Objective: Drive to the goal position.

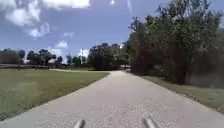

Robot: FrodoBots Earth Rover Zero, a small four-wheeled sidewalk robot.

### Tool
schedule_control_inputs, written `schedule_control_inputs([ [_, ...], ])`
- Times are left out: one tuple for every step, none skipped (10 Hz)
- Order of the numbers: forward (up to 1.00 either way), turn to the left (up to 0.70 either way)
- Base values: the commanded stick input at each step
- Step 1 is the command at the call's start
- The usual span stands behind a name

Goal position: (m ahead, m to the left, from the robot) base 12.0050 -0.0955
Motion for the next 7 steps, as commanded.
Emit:
schedule_control_inputs([
  [0.50,0.00],
  [0.50,0.00],
  [0.50,0.00],
  [0.50,0.00],
  [0.50,-0.27],
  [0.50,-0.41],
  [0.50,0.00],
])
